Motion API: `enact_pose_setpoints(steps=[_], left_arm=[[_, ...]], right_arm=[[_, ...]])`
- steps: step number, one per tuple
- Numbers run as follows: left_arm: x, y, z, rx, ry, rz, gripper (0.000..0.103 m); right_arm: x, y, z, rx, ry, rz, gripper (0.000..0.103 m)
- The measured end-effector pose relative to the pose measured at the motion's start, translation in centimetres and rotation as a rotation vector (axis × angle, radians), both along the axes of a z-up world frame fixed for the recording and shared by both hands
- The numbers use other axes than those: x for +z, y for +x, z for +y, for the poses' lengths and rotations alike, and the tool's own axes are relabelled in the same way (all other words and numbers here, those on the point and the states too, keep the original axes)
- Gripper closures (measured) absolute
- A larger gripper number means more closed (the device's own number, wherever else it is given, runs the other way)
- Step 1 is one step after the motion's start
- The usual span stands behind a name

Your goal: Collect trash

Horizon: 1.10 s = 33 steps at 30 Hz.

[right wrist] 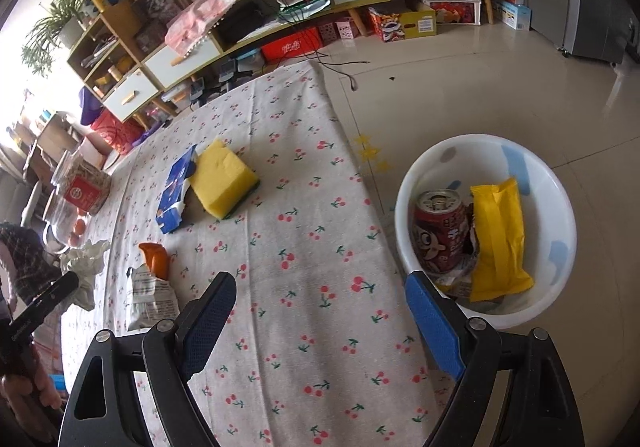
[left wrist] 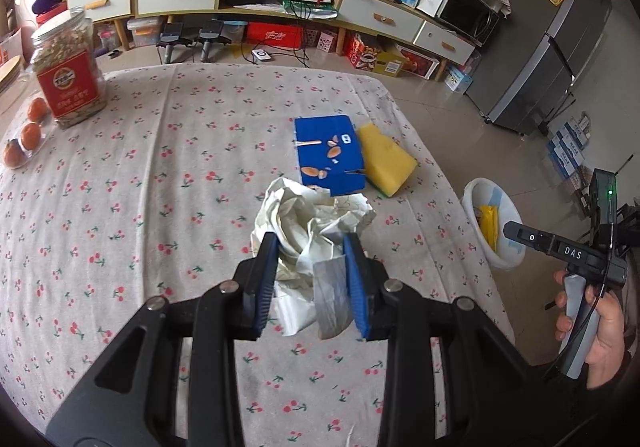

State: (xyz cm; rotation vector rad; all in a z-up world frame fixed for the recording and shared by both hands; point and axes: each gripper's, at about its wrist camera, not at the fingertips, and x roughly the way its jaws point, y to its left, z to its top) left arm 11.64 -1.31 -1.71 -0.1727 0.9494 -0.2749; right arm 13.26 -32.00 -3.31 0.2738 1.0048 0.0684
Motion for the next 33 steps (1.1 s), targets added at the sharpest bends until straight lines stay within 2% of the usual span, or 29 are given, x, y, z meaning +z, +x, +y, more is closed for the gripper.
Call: enact_pose_setpoints(steps=[8,11,14,18,23,29,33], left_arm=[[-0.6,1.9,-6.3,-0.093,-0.022,0.026,0.068],[0.0,1.9,-6.7,-0.109,-0.021,0.009,0.068],[0.8,1.6,-5.6,-0.097,-0.013,-0.003,0.068],[1.1,1.0,-2.6,-0.058,0.02,-0.019,0.068],[0.4,-0.6,2.3,0.011,0.064,-0.014,0.068],[-0.8,-1.8,6.7,0.104,0.008,0.022,0.068],[-1.1,-2.7,8.1,0.125,-0.012,0.017,0.068]], right_arm=[[-0.2,0.7,-5.7,-0.099,0.009,0.013,0.015],[-0.1,0.7,-7.0,-0.12,0.015,0.023,0.015],[0.1,0.8,-6.4,-0.093,0.037,0.031,0.015],[-0.5,1.2,-2.8,-0.003,0.078,0.056,0.013],[-1.5,1.2,3.8,0.117,0.058,0.085,0.01],[-2.4,0.1,13.3,0.29,-0.057,0.057,0.009],[-3.4,-0.4,17.6,0.363,-0.094,0.047,0.009]])
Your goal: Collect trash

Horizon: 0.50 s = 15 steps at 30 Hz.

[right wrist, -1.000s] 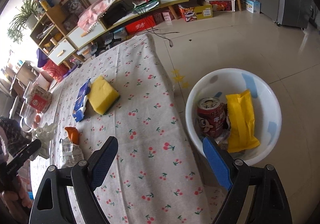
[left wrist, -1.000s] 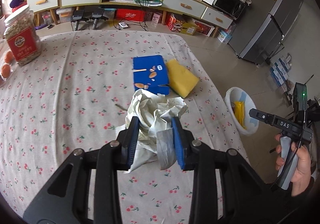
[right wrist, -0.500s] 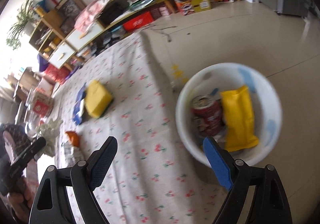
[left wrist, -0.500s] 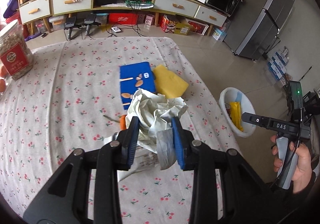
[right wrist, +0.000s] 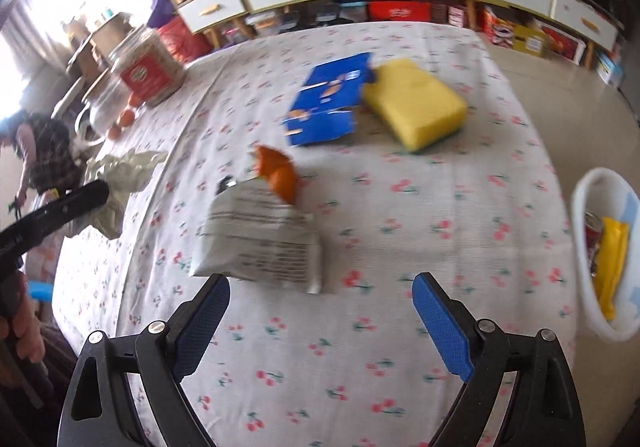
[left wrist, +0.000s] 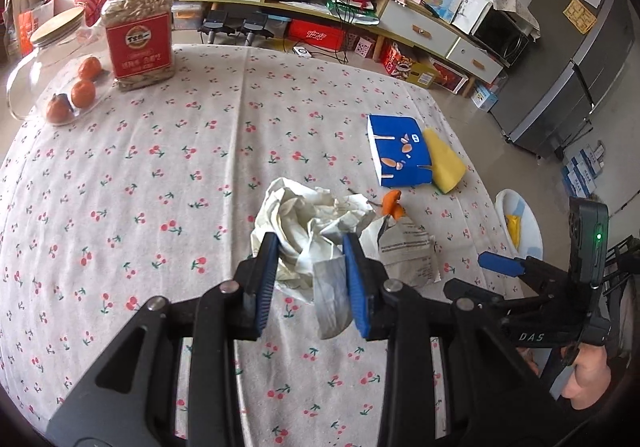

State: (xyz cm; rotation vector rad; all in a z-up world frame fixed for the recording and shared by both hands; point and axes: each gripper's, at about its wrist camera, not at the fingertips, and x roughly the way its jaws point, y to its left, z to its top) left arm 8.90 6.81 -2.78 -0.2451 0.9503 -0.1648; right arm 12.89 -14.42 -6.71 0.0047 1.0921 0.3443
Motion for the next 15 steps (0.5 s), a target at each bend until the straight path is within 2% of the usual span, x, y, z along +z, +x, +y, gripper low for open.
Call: enact_pose_setpoints(steps=[6,11,15], left_arm=[[-0.4,-1.0,1.7,0.017,-0.013,0.002,0.068],[-0.9,-1.2,3.0,0.034,-0.024,0.013,0.068],[-1.2,-1.4,3.3,0.038,-0.023,0.02,0.068]], right_arm=[[-0.7,0.4,3.7,0.033,-0.003,-0.028,0.009],[-2.1,1.9,4.8,0.007,0.01,-0.004,0.009],[-3.3,2.8,5.2,-0.025,-0.025,0.02,0.009]])
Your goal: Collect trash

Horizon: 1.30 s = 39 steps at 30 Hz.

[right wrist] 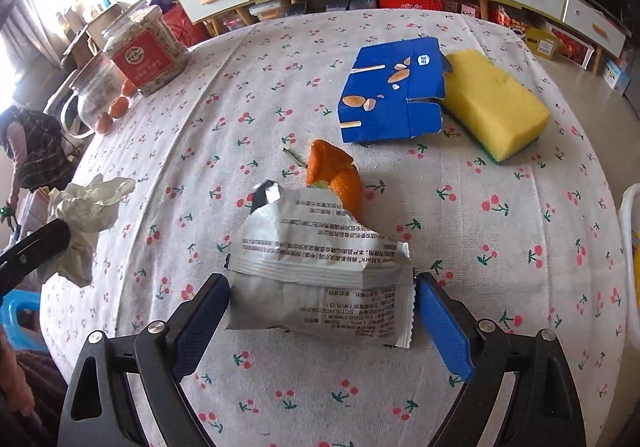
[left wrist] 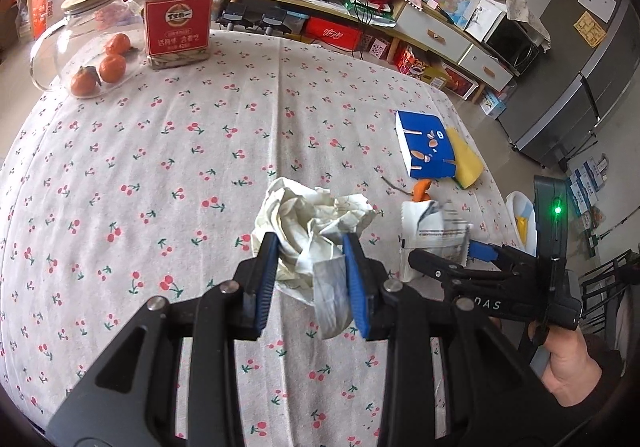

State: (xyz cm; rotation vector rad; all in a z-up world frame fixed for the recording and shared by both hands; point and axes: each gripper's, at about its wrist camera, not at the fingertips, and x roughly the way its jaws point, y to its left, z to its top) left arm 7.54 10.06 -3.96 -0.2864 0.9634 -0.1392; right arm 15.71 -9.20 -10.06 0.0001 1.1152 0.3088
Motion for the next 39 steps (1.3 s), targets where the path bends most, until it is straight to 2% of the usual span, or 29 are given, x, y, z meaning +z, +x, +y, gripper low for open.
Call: enact_pose_setpoints(steps=[6,8,10,13,16,22,24,25,26,30,36,37,39], left_arm=[[-0.2,-0.2,0.0,0.0,-0.002,0.006,0.068],[-0.2,-0.2,0.0,0.0,-0.004,0.005,0.068],[-0.1,-0.2,-0.1,-0.002,-0.003,0.003,0.068],[-0.1,-0.3,-0.3,-0.006,-0.003,-0.001,0.068],[-0.1,-0.2,-0.6,-0.016,0.001,-0.003,0.068],[0.1,0.2,-1.2,-0.024,-0.004,-0.004,0.068],[0.3,0.3,-1.2,-0.022,-0.005,-0.008,0.068],[0.3,0.4,-1.1,-0.019,-0.007,-0.01,0.068],[0.3,0.4,-1.1,-0.017,-0.007,-0.01,0.068],[0.2,0.5,-0.7,-0.006,-0.007,-0.005,0.068],[-0.2,0.2,-0.1,0.007,-0.006,0.005,0.068],[-0.3,0.1,-0.1,0.007,-0.007,0.007,0.068],[-0.3,0.0,-0.1,0.006,-0.007,0.007,0.068]], right_arm=[[0.2,-0.1,-0.4,-0.001,0.017,-0.007,0.011],[0.4,-0.4,-0.6,0.005,0.019,-0.004,0.017],[0.7,-0.9,-0.8,0.01,0.021,-0.006,0.018],[1.4,-1.5,-1.2,0.025,0.021,-0.024,0.029],[2.1,-1.9,-1.9,0.026,0.031,-0.042,0.03],[2.2,-2.0,-3.0,0.021,0.071,-0.026,0.03],[2.1,-2.1,-2.9,0.018,0.08,-0.022,0.021],[2.2,-2.0,-2.7,0.016,0.079,-0.028,0.012],[2.2,-1.9,-2.5,0.014,0.077,-0.036,0.011],[2.0,-1.2,-1.2,0.012,0.048,-0.047,0.011],[0.1,-0.3,0.7,0.029,-0.029,-0.01,0.011],[-0.1,-0.3,0.8,0.032,-0.036,-0.008,0.012],[0.1,-0.6,1.0,0.051,-0.048,-0.022,0.02]])
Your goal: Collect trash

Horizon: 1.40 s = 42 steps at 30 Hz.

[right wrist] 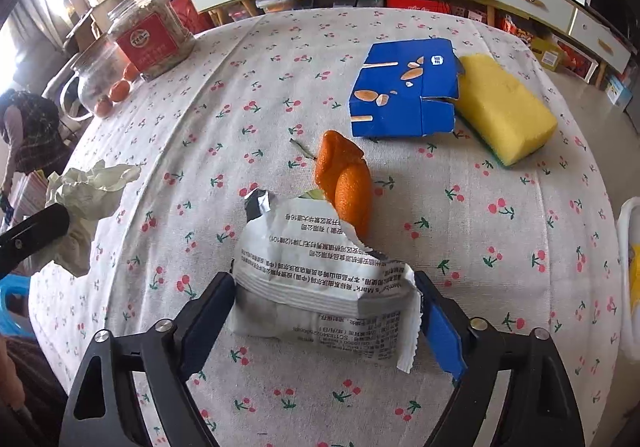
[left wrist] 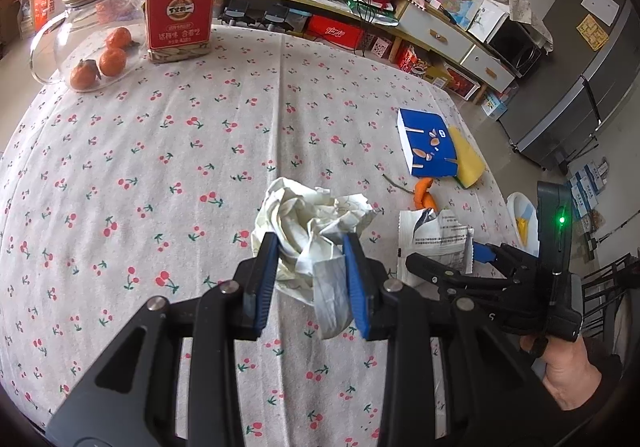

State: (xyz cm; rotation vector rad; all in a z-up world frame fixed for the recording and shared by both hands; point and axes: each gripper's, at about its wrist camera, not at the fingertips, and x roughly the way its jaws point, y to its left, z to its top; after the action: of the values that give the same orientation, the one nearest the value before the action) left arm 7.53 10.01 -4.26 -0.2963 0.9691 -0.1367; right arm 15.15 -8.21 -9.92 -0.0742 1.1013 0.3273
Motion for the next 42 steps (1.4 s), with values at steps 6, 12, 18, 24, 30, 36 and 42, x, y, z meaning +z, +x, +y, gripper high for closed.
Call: enact_pose_setpoints(steps=[6,12,18,24,30,36,42], left_arm=[[0.2,0.0,-0.4,-0.009,-0.001,-0.004,0.068],[0.3,0.0,-1.1,-0.02,0.001,-0.005,0.068],[0.5,0.0,-1.4,-0.028,0.004,-0.015,0.068],[0.6,0.0,-1.5,-0.027,0.003,-0.023,0.068],[1.1,0.1,-2.4,-0.041,0.003,-0.039,0.068],[1.7,0.6,-4.4,-0.076,0.009,-0.053,0.068],[2.4,1.6,-8.5,-0.149,0.028,-0.069,0.068]], right_arm=[[1.1,-1.0,-0.9,0.015,0.02,-0.031,0.04],[2.0,-1.4,-2.0,0.035,0.114,-0.03,0.061],[3.5,-2.0,-2.3,0.074,0.186,-0.052,0.085],[4.8,-2.3,-2.6,0.082,0.222,-0.072,0.092],[6.8,-3.2,-3.6,0.106,0.288,-0.091,0.094],[9.2,-3.9,-6.7,0.068,0.336,-0.15,0.094],[10.5,-3.3,-12.5,-0.064,0.354,-0.191,0.094]])
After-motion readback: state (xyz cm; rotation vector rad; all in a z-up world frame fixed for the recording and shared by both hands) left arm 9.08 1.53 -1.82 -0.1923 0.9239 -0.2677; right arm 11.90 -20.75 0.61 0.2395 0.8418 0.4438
